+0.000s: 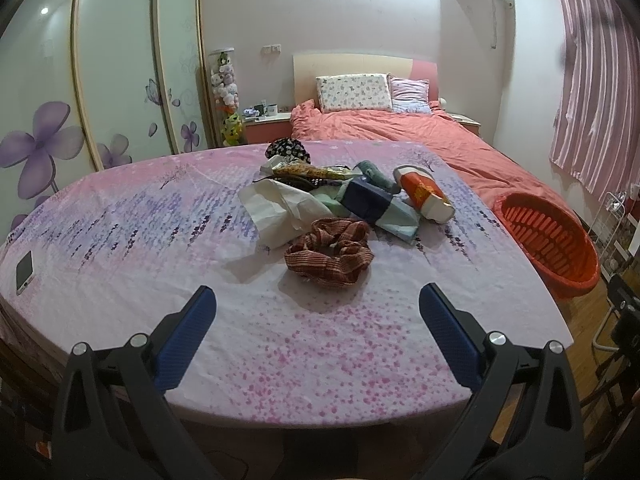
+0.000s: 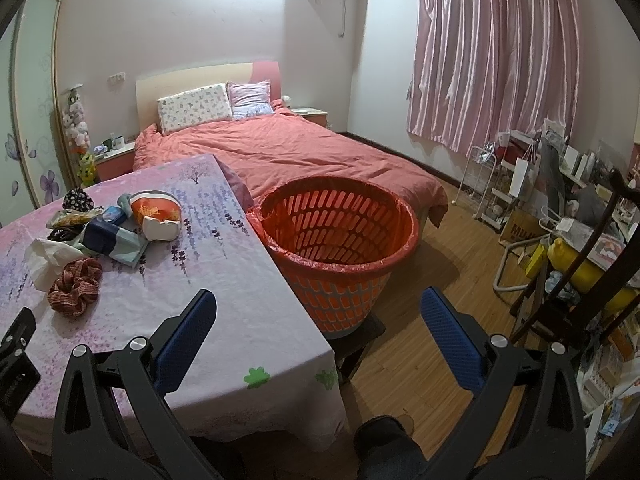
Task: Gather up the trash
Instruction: 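Grasp the red-and-white paper cup with the right tool while the left tool grasps the white tissue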
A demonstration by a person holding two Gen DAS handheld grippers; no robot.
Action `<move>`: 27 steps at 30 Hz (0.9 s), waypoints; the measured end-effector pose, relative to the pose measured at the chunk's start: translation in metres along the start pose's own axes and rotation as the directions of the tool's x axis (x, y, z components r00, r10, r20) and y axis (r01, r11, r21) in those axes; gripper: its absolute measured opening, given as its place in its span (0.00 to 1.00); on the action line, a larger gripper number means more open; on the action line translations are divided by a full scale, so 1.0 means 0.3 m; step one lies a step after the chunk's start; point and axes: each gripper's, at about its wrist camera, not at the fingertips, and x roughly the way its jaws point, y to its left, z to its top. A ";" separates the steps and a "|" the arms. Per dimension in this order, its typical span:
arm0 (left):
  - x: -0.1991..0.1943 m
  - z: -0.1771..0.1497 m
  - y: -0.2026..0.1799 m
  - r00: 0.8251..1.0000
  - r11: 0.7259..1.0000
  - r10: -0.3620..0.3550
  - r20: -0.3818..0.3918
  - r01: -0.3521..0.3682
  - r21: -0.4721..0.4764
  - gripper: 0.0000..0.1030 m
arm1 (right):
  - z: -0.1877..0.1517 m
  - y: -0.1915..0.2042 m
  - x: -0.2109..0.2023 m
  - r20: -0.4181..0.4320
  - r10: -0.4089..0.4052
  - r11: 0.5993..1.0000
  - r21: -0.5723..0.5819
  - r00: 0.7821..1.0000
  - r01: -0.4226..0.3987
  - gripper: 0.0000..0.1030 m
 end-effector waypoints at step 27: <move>0.371 0.186 0.266 0.995 0.995 -0.024 -0.097 0.014 -0.097 0.95 | 0.192 0.342 0.315 -0.175 0.365 0.917 -0.100 0.914 -0.386 0.96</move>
